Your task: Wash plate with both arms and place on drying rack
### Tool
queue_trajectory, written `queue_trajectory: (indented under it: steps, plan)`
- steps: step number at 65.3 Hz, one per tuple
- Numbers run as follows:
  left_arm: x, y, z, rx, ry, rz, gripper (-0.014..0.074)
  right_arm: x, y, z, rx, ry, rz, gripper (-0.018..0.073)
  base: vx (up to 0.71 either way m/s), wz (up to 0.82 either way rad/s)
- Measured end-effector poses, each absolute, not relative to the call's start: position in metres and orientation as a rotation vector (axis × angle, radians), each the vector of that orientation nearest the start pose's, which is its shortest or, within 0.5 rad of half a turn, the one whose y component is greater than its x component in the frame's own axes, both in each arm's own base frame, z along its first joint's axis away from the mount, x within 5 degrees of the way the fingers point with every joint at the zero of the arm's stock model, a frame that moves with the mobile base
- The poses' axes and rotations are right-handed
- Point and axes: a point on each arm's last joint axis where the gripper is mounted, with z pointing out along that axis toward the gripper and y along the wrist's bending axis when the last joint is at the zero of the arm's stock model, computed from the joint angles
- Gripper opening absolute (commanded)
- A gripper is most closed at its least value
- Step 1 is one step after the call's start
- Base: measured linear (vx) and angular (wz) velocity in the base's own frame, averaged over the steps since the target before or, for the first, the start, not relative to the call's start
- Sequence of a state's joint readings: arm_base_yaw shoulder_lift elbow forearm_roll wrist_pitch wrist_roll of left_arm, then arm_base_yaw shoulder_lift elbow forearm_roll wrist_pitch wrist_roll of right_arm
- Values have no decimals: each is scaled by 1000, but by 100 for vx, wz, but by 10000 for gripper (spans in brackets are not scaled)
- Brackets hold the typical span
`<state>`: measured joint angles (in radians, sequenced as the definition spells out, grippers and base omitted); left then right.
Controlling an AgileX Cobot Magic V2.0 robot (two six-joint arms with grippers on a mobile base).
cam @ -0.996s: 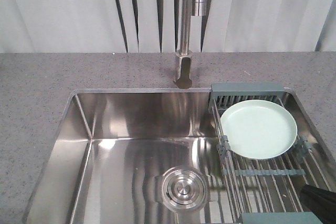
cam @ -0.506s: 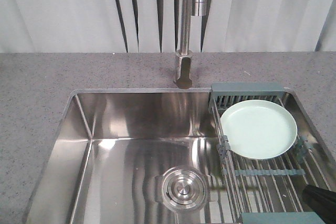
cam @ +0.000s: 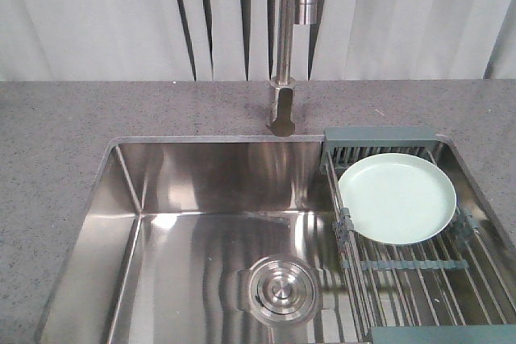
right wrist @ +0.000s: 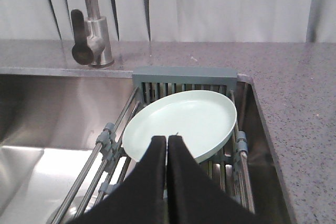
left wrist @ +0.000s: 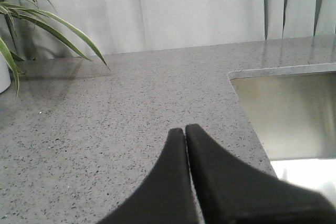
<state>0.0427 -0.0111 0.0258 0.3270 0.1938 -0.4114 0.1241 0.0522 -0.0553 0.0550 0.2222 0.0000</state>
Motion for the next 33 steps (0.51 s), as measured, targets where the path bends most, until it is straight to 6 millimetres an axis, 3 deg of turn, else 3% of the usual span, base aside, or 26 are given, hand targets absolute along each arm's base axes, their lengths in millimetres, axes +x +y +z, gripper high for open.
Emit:
queue_trajectory:
  steps: [8, 33]
  plan:
    - [56, 8, 188, -158, 1674, 16, -6, 57, 7, 195, -43, 1631, 156, -1, 0, 0]
    - [56, 8, 188, -158, 1674, 16, -6, 56, 4, 206, 0, 1476, 108, -1, 0, 0]
